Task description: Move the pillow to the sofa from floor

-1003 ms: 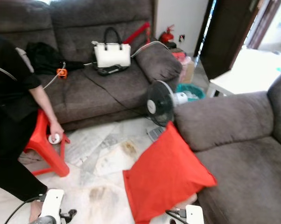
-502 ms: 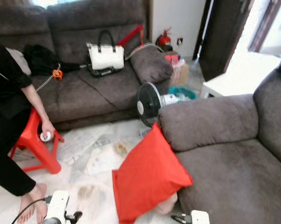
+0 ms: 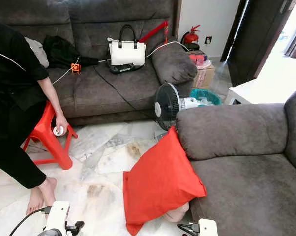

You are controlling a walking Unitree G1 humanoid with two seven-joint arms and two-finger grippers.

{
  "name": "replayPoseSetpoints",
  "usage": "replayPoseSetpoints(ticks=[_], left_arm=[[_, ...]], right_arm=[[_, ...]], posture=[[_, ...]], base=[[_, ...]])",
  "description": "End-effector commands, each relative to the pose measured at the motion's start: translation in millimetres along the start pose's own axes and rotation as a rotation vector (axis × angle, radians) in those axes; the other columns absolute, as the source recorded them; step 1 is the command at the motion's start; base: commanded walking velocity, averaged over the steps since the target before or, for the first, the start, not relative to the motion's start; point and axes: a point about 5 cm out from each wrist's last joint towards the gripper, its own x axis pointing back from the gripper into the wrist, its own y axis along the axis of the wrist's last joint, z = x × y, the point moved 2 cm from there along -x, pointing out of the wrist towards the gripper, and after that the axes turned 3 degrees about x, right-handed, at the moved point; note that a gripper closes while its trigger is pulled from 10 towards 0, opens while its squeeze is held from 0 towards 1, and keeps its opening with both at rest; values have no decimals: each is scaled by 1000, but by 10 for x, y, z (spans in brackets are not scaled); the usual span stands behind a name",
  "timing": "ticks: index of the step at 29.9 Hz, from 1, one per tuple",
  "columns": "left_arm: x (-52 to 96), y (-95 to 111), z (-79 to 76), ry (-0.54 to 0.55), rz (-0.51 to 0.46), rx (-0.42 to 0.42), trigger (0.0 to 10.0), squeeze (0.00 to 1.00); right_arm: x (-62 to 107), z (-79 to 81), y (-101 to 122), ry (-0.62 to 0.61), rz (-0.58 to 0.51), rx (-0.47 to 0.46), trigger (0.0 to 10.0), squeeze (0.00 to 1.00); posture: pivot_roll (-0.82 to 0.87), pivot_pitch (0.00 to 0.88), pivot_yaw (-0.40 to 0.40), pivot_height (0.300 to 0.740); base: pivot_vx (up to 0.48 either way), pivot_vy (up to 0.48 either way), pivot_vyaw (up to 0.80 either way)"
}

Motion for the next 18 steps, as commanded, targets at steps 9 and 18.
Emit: replayPoseSetpoints(ticks=[9, 18], left_arm=[[4, -5, 22, 4, -4, 13, 10000, 0], [4, -2, 19, -1, -6, 19, 10000, 0]], right_arm=[[-1, 0, 26, -8, -21, -18, 10000, 0], [-2, 3, 27, -9, -22, -23, 10000, 0]], posture=[[85, 6, -22, 740], [85, 5, -21, 740]], base=[[0, 0, 0], [210, 0, 0]])
